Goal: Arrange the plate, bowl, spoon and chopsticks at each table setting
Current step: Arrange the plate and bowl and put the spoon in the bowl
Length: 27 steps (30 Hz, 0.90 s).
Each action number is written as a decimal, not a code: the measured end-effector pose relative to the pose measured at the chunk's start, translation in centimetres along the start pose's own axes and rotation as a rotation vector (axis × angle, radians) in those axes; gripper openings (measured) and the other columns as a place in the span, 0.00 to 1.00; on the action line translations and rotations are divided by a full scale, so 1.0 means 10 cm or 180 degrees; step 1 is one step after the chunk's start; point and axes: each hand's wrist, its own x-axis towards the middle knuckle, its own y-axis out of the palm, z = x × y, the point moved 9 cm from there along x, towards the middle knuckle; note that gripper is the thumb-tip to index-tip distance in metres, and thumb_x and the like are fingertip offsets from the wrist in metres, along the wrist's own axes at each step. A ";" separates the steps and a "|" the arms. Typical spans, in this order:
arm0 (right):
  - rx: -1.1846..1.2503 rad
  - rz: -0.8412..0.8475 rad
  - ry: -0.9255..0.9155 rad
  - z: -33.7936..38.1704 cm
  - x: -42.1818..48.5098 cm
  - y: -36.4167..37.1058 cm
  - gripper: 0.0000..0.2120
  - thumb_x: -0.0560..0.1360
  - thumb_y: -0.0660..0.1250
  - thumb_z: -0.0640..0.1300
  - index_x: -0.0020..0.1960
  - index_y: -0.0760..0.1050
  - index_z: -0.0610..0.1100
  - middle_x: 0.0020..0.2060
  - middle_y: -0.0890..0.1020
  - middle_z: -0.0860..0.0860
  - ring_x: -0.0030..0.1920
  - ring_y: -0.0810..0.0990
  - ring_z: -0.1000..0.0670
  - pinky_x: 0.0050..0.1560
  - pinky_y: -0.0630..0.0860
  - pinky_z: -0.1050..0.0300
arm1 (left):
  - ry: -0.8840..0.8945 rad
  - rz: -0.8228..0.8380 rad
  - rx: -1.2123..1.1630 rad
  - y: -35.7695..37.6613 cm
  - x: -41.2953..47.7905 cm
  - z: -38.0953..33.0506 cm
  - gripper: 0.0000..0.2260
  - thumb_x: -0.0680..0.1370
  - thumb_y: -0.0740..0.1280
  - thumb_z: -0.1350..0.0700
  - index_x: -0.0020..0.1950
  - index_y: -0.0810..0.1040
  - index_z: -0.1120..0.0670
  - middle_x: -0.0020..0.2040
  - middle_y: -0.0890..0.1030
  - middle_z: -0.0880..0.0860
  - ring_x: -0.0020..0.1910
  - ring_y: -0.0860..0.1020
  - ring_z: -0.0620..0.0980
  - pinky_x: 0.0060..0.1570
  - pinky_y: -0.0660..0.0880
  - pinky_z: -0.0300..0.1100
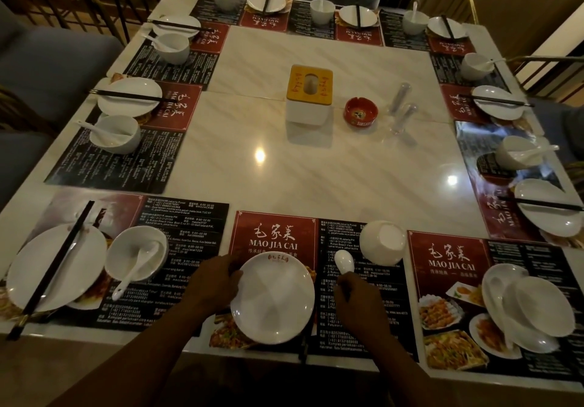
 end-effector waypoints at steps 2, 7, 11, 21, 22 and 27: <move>0.0063 0.0191 0.0128 0.05 0.07 0.15 0.01 0.78 0.69 0.45 0.47 0.78 0.49 0.40 0.82 0.53 0.38 0.80 0.57 0.38 0.77 0.65 | -0.0266 0.0093 -0.0062 0.05 -0.02 0.05 0.11 0.79 0.69 0.52 0.61 0.82 0.51 0.55 0.84 0.50 0.52 0.81 0.47 0.54 0.76 0.42; 0.0043 0.0258 0.0309 0.09 0.12 0.30 0.05 0.76 0.70 0.48 0.45 0.79 0.47 0.37 0.82 0.54 0.37 0.80 0.57 0.37 0.74 0.66 | -0.0531 0.0038 -0.0147 0.08 -0.04 0.17 0.09 0.78 0.71 0.55 0.58 0.84 0.54 0.54 0.85 0.52 0.51 0.81 0.47 0.54 0.77 0.43; 0.0080 0.0252 0.0354 0.09 0.11 0.32 0.05 0.76 0.71 0.49 0.44 0.78 0.48 0.37 0.81 0.54 0.37 0.79 0.58 0.37 0.74 0.66 | -0.0609 0.0039 -0.0345 0.09 -0.05 0.21 0.09 0.77 0.71 0.56 0.56 0.85 0.54 0.55 0.85 0.52 0.53 0.82 0.48 0.58 0.78 0.46; -0.0077 0.0296 0.0491 0.12 0.23 0.32 0.18 0.74 0.71 0.56 0.35 0.80 0.43 0.27 0.80 0.52 0.30 0.79 0.56 0.29 0.72 0.64 | -0.0488 -0.0027 -0.0239 0.04 -0.07 0.19 0.10 0.78 0.70 0.54 0.58 0.83 0.53 0.54 0.84 0.51 0.51 0.81 0.46 0.54 0.78 0.42; -0.0083 0.0298 0.0505 0.12 0.24 0.32 0.20 0.74 0.71 0.57 0.34 0.80 0.42 0.27 0.81 0.52 0.29 0.79 0.55 0.30 0.73 0.63 | -0.0468 -0.0051 -0.0226 0.02 -0.07 0.19 0.10 0.78 0.70 0.54 0.58 0.83 0.53 0.54 0.84 0.51 0.51 0.81 0.46 0.54 0.78 0.43; -0.0239 0.0336 0.0634 0.09 0.24 0.28 0.16 0.73 0.72 0.54 0.35 0.77 0.43 0.31 0.81 0.50 0.33 0.80 0.52 0.34 0.76 0.60 | -0.0300 -0.0175 -0.0193 -0.05 -0.06 0.08 0.09 0.78 0.70 0.54 0.57 0.83 0.53 0.53 0.84 0.50 0.50 0.81 0.46 0.55 0.79 0.45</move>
